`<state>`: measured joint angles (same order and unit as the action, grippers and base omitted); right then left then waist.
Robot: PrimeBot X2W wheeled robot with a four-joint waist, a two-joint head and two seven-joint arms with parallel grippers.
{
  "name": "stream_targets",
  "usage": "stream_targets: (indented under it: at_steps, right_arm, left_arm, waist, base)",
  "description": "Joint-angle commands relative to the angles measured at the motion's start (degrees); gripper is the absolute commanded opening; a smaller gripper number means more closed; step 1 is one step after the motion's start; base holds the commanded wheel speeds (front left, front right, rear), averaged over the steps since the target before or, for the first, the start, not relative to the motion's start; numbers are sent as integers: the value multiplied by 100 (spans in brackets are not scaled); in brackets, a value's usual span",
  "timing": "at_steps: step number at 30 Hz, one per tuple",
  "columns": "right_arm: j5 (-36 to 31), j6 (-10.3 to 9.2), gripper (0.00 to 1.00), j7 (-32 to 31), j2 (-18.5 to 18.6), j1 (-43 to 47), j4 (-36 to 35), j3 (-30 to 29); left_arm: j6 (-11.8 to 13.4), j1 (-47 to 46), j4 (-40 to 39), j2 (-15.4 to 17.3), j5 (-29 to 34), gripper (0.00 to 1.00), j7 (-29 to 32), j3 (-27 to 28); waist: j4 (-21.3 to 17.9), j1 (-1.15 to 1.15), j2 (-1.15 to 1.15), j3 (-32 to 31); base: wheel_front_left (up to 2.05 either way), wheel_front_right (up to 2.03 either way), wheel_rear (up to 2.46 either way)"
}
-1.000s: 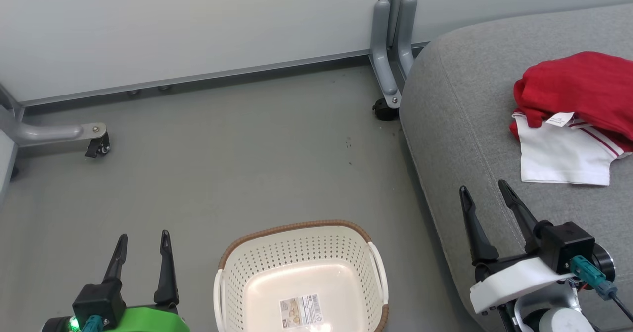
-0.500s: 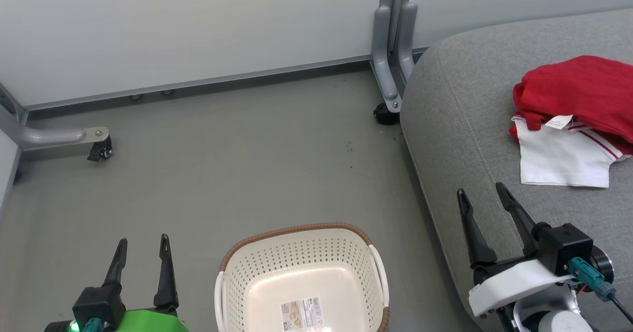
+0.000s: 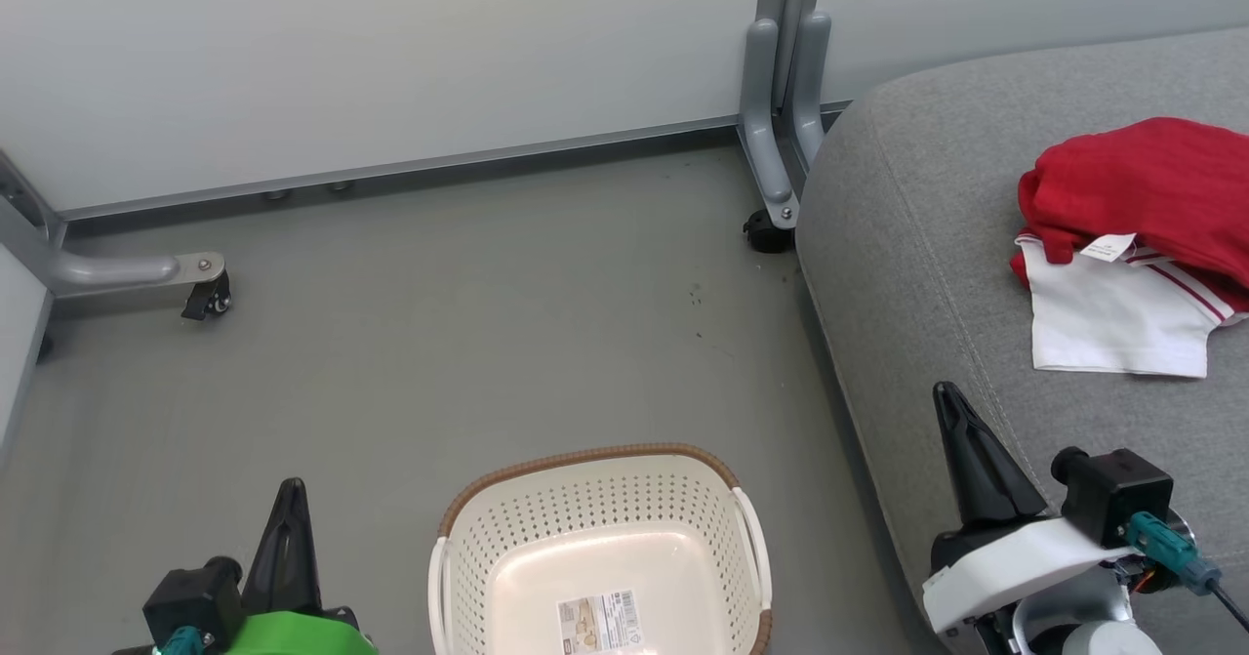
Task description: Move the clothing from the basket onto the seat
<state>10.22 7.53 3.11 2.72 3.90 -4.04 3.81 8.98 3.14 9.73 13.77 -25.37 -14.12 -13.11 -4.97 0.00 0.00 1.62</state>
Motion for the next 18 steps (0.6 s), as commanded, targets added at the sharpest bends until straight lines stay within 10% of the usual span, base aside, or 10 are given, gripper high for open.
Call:
stream_targets:
  at_steps: [1,18]
  right_arm:
    - [320,0,0,0,40,-44,-45,-21]
    - [2236,-1,0,-99,163,-315,406,-95]
  left_arm:
    - [-67,-52,-65,23,-245,0,52,101]
    - [-425,-285,81,-180,-1737,0,466,474]
  waist:
    - [7,0,0,-1]
    - [75,0,0,-22]
  base:
    - [0,0,0]
    - [0,0,0]
